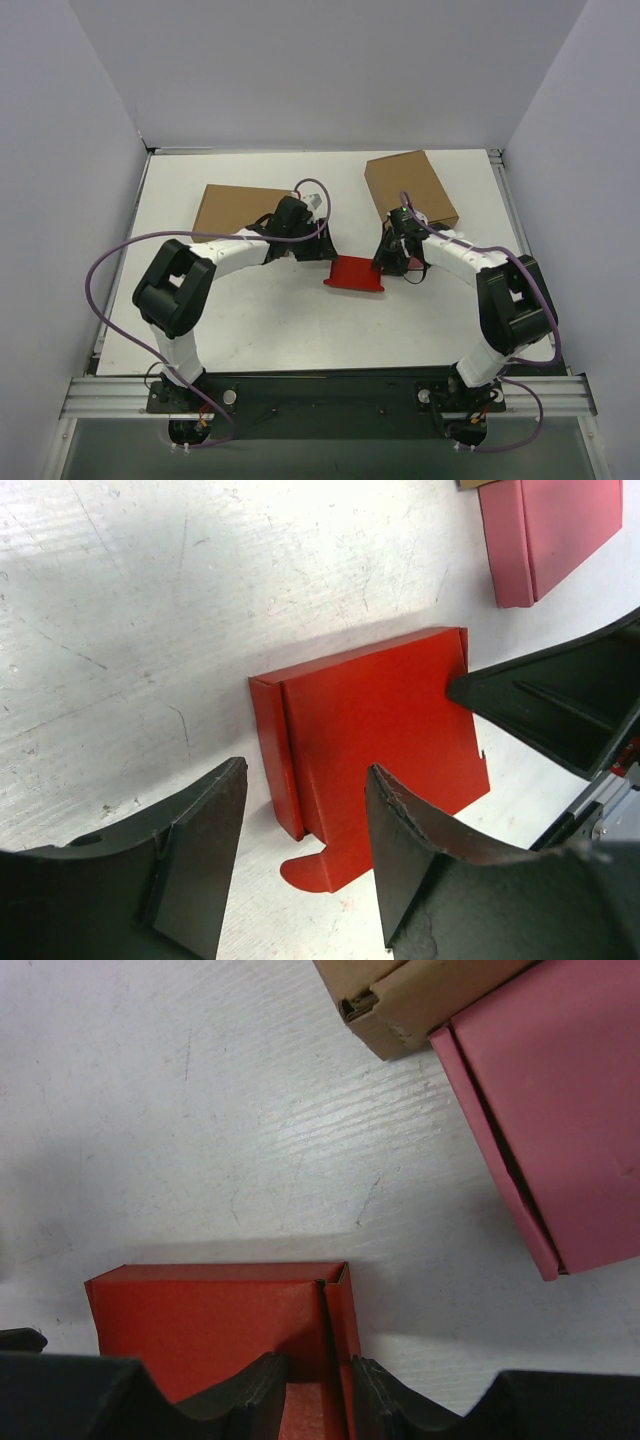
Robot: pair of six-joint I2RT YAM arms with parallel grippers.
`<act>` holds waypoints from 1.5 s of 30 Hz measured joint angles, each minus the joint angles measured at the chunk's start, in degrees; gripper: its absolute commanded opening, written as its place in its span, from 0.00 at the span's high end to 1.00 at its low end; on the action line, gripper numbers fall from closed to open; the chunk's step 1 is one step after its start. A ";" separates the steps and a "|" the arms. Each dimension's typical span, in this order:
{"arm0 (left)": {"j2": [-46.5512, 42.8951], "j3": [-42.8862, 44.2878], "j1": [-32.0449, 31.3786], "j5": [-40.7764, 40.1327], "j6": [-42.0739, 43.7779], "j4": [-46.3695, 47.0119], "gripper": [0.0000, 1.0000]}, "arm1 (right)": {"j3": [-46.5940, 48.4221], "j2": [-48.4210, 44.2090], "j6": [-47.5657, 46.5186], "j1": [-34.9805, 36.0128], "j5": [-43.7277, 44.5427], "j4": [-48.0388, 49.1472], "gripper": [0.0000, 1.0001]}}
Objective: Fold the paper box
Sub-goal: Close the paper box at the center of the board.
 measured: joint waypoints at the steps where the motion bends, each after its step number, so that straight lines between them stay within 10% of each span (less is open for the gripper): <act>1: 0.09 -0.17 0.26 0.55 -0.02 0.13 0.40 | 0.13 0.04 -0.02 -0.15 -0.02 -0.09 0.67; 19: 5.35 -2.86 1.16 9.84 1.18 3.89 0.71 | 1.60 2.40 -0.17 -0.31 -1.11 -0.50 0.68; 23: 6.05 -0.48 1.20 10.01 4.07 0.98 0.75 | 1.73 2.62 -0.81 -0.31 -1.07 -0.63 0.46; 29: 7.37 2.62 1.22 10.10 7.48 -2.14 0.75 | 1.77 0.72 -7.50 -0.31 -0.13 -0.74 0.38; 45: 8.57 5.14 1.42 10.49 9.03 -4.44 0.76 | -2.10 -5.31 -15.76 -1.73 -7.72 -1.99 0.59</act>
